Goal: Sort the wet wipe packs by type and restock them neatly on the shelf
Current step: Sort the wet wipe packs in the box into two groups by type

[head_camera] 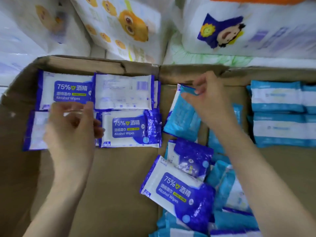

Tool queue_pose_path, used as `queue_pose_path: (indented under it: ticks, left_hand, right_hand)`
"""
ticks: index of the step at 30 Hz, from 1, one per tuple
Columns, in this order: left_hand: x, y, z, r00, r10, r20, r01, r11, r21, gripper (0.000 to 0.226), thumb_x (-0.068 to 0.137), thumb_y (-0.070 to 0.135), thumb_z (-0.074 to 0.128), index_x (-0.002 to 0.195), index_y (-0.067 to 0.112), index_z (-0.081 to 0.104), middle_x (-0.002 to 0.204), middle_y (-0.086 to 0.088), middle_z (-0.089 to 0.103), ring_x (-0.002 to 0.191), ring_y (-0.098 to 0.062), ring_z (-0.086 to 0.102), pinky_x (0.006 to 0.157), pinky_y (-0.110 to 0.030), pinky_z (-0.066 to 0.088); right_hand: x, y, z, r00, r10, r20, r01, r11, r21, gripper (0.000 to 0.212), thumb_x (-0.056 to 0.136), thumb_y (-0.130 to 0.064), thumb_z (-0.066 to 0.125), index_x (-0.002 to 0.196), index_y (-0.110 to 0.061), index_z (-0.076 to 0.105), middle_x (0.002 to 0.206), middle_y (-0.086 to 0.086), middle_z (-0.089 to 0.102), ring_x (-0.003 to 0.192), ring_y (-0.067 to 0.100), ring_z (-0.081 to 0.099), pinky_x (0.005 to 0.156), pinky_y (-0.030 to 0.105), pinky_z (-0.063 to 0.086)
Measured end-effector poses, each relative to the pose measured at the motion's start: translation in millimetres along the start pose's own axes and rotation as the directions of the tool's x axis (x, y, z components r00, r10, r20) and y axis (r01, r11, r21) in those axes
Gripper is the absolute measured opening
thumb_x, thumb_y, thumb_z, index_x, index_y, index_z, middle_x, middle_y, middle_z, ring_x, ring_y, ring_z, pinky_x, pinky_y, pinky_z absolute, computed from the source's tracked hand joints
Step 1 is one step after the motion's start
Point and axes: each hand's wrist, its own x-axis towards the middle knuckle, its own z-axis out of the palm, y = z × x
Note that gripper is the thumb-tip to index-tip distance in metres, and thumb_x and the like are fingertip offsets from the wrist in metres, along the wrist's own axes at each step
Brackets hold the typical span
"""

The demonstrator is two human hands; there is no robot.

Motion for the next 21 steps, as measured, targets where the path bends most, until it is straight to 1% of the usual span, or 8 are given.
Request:
queue_pose_path:
  ticks: [3, 4, 6, 9, 12, 16, 18, 21]
  left_hand:
    - [-39.0, 21.5, 46.8, 0.929, 0.192, 0.316, -0.243, 0.961, 0.134, 0.007, 0.088, 0.028, 0.062, 0.082, 0.024, 0.059, 0.074, 0.008, 0.067, 0.067, 0.000, 0.063, 0.060, -0.012, 0.046]
    - [-45.7, 24.4, 62.4, 0.890, 0.241, 0.387, -0.314, 0.939, 0.139, 0.007, 0.087, 0.027, 0.064, 0.085, 0.022, 0.061, 0.081, 0.007, 0.067, 0.073, -0.001, 0.062, 0.064, -0.013, 0.047]
    - [-49.6, 27.5, 93.0, 0.826, 0.278, 0.490, -0.379, 0.918, 0.118, 0.017, 0.086, 0.026, 0.067, 0.099, 0.016, 0.062, 0.095, 0.000, 0.066, 0.088, -0.015, 0.063, 0.074, -0.029, 0.052]
    - [-53.5, 33.9, 130.1, 0.782, 0.256, 0.568, -0.493, 0.812, 0.313, 0.046, 0.087, 0.032, 0.066, 0.124, 0.010, 0.051, 0.120, -0.010, 0.056, 0.111, -0.028, 0.053, 0.089, -0.033, 0.040]
    - [-62.2, 33.6, 150.7, 0.806, 0.231, 0.545, -0.517, 0.723, 0.459, 0.063, 0.084, 0.032, 0.069, 0.133, 0.009, 0.038, 0.128, -0.013, 0.045, 0.120, -0.031, 0.043, 0.095, -0.036, 0.035]
    - [-68.9, 24.4, 158.9, 0.851, 0.247, 0.463, -0.457, 0.783, 0.422, 0.065, 0.074, 0.022, 0.079, 0.126, 0.006, 0.043, 0.122, -0.016, 0.045, 0.114, -0.035, 0.042, 0.094, -0.040, 0.034]
    - [-68.2, 22.8, 161.3, 0.839, 0.275, 0.470, -0.481, 0.778, 0.404, 0.051, 0.075, 0.021, 0.078, 0.117, 0.006, 0.052, 0.111, -0.017, 0.050, 0.107, -0.036, 0.048, 0.086, -0.042, 0.038]
    - [-69.2, 28.8, 159.2, 0.786, 0.393, 0.477, -0.572, 0.754, 0.321, 0.024, 0.085, 0.024, 0.067, 0.102, 0.008, 0.059, 0.096, -0.013, 0.058, 0.093, -0.035, 0.056, 0.072, -0.039, 0.040]
  right_hand:
    - [-3.4, 43.2, -46.4, 0.987, 0.046, 0.154, -0.011, 0.976, -0.217, 0.039, 0.073, -0.022, 0.080, 0.105, -0.021, 0.057, 0.106, -0.004, 0.057, 0.104, 0.019, 0.057, 0.089, 0.032, 0.044]
    - [-5.2, 53.5, -58.1, 0.969, 0.065, 0.239, 0.016, 0.946, -0.324, 0.050, 0.071, -0.025, 0.082, 0.114, -0.020, 0.057, 0.115, -0.002, 0.055, 0.113, 0.020, 0.052, 0.093, 0.028, 0.039]
    - [-7.0, 65.0, -71.8, 0.918, 0.120, 0.378, 0.095, 0.859, -0.502, 0.074, 0.069, -0.034, 0.083, 0.132, -0.023, 0.047, 0.132, 0.001, 0.045, 0.125, 0.021, 0.039, 0.096, 0.026, 0.028]
    - [-3.7, 64.8, -72.7, 0.919, 0.129, 0.373, 0.150, 0.760, -0.632, 0.091, 0.063, -0.046, 0.083, 0.139, -0.029, 0.037, 0.136, 0.002, 0.039, 0.128, 0.024, 0.031, 0.101, 0.037, 0.026]
    - [0.4, 60.5, -70.3, 0.925, 0.158, 0.346, 0.122, 0.738, -0.663, 0.093, 0.059, -0.047, 0.086, 0.136, -0.020, 0.041, 0.129, 0.007, 0.044, 0.125, 0.028, 0.036, 0.101, 0.041, 0.032]
    - [-6.5, 59.4, -79.5, 0.952, 0.024, 0.305, 0.146, 0.841, -0.521, 0.058, 0.071, -0.031, 0.082, 0.120, -0.013, 0.058, 0.110, 0.004, 0.048, 0.112, 0.023, 0.046, 0.089, 0.034, 0.041]
    - [-11.9, 61.2, -94.2, 0.958, -0.002, 0.285, 0.107, 0.929, -0.354, 0.031, 0.076, -0.023, 0.079, 0.102, -0.019, 0.062, 0.097, -0.004, 0.047, 0.097, 0.015, 0.051, 0.078, 0.028, 0.039]
    - [-18.7, 69.0, -132.7, 0.963, 0.044, 0.268, -0.044, 0.999, -0.008, 0.019, 0.080, -0.010, 0.073, 0.089, -0.018, 0.059, 0.090, -0.001, 0.064, 0.087, 0.015, 0.064, 0.075, 0.029, 0.051]
